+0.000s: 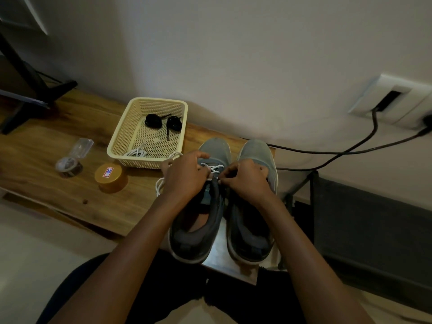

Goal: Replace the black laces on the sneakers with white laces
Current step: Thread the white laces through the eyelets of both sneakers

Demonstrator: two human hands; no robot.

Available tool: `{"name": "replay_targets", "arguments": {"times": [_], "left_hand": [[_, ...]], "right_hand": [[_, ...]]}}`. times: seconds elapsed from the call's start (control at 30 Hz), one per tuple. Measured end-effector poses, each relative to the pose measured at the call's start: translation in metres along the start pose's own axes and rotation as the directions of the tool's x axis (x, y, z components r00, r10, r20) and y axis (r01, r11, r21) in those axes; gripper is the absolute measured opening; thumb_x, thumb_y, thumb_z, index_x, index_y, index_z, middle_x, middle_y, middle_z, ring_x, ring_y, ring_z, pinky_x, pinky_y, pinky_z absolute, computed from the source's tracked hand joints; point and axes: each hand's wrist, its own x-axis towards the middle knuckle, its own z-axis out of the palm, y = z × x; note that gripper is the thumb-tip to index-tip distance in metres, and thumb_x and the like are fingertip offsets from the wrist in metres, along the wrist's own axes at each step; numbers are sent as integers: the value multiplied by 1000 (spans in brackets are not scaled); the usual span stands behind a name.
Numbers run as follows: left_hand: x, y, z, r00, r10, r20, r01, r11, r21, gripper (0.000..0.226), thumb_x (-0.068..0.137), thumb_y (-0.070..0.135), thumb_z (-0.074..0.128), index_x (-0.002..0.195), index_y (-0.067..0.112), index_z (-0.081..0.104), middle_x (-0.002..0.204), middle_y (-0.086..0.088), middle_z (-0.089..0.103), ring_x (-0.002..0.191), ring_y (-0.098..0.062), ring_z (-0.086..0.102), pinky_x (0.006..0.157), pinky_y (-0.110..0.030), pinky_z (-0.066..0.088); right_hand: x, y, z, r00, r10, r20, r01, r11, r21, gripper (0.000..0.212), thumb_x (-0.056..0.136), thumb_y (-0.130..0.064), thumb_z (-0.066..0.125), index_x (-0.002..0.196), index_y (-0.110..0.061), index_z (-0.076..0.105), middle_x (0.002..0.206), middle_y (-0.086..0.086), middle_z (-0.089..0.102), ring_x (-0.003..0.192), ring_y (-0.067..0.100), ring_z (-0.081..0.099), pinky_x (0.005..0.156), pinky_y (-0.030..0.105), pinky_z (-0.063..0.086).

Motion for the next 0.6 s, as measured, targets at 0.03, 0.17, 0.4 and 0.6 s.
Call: {"name": "replay_targets", "arguments": {"times": [0.03, 0.17, 0.4, 0.6], "left_hand": [[-1, 1, -2, 1000, -1, -8, 1, 1000, -4, 28, 89, 27, 61, 117, 26, 62, 68, 10, 63, 92, -18, 64, 102, -47, 36], [-2, 3, -6, 999, 9, -34, -8, 1000, 30, 25, 92, 26, 56, 116, 27, 61, 86, 4, 71, 100, -14, 61, 107, -42, 29], [-4, 4, -21, 996, 28, 87, -53, 950, 306, 11, 78, 39, 70, 75, 38, 59, 123, 10, 50, 124, -20, 38, 107, -45, 13], [-8, 5, -13, 991, 62, 120, -108, 897, 428, 11, 83, 36, 67, 94, 37, 67, 136, 12, 45, 133, -18, 25, 112, -50, 2]], "right_hand": [[-1, -1, -2, 1000, -12, -4, 12, 999, -36, 9, 82, -17, 67, 76, -20, 74, 85, -3, 72, 94, 18, 62, 105, 52, 27], [-4, -4, -6, 999, -35, -25, 32, 994, -108, 10, 86, -23, 64, 85, -22, 73, 94, -6, 71, 101, 15, 57, 107, 46, 18], [-3, -5, -6, 998, -67, -18, 63, 988, -144, 9, 86, -23, 63, 90, -23, 71, 98, -6, 70, 101, 15, 57, 107, 48, 20], [-4, -8, -4, 995, -103, -20, 97, 978, -187, 9, 88, -20, 58, 88, -18, 67, 95, -4, 67, 98, 17, 56, 102, 42, 19]]}}
